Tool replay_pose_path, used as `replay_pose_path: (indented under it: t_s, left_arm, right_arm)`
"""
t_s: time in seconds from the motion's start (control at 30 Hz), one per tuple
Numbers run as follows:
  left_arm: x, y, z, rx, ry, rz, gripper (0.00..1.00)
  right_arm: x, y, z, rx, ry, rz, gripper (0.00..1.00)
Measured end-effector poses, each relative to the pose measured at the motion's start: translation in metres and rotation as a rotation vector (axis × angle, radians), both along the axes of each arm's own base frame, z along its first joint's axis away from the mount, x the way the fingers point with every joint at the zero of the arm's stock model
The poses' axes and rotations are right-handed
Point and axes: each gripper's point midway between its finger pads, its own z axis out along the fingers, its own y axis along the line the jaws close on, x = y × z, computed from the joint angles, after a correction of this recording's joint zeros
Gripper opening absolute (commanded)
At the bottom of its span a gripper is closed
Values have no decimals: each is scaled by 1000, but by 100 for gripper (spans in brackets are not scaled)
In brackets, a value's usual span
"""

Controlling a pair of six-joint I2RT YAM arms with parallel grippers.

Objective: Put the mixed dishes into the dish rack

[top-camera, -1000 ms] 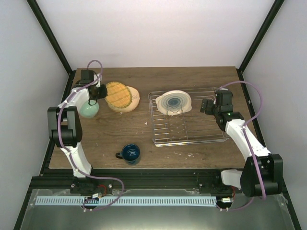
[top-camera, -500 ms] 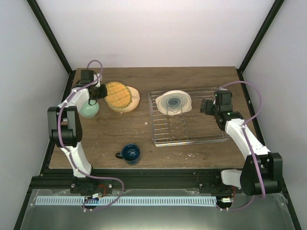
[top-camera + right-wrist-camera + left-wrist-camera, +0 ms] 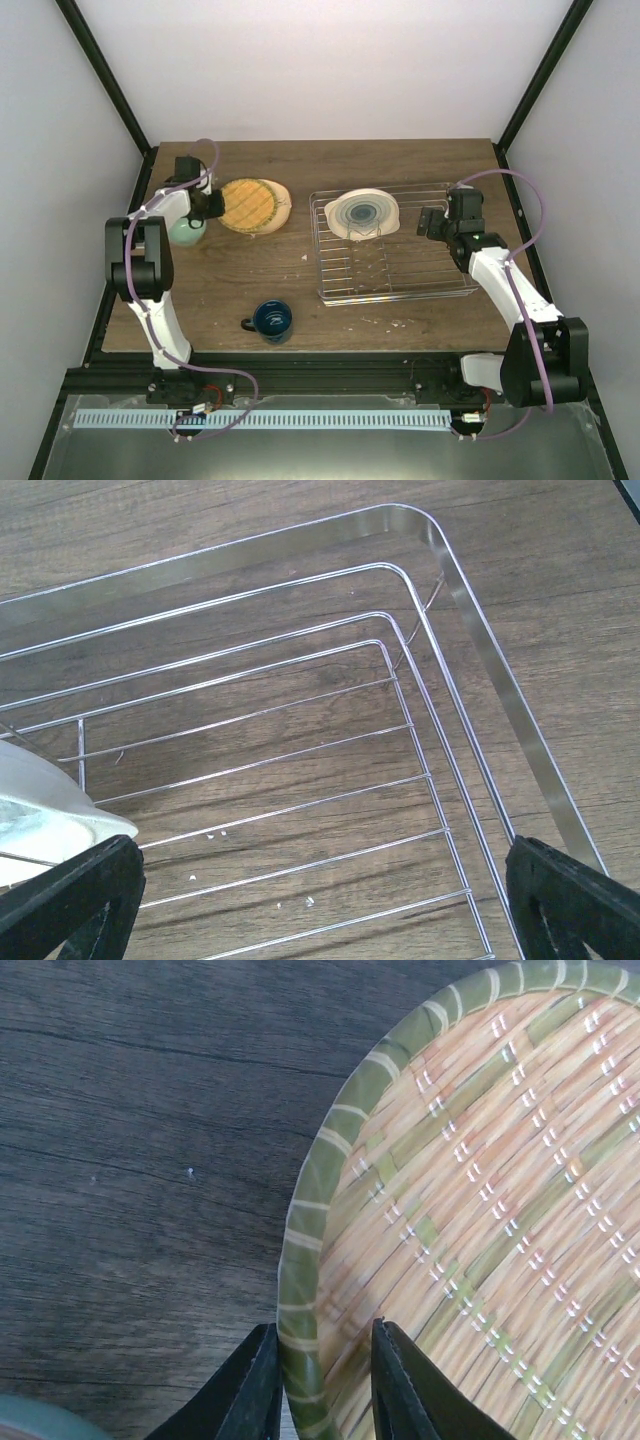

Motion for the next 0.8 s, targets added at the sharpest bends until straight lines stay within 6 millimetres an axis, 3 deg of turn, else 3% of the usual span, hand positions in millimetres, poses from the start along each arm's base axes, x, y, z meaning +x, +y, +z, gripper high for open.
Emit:
replay_pose_path:
  t_s: [0.17,0.33,0.6,0.8]
  left_arm:
    - [1,0,0,0,-6,0,17]
    - [4,-1,3,-13,-20,0,0]
    - [3,2,3,5,-18,14,0]
    - [-2,2,19,4,-53,12,0]
  right_arm:
    - [0,0,0,0,2,0,100]
    - [-1,0,-1,0,6,0,100]
    - [-1,0,-1,0,6,0,100]
    - [-1,0,-1,0,6,0,100]
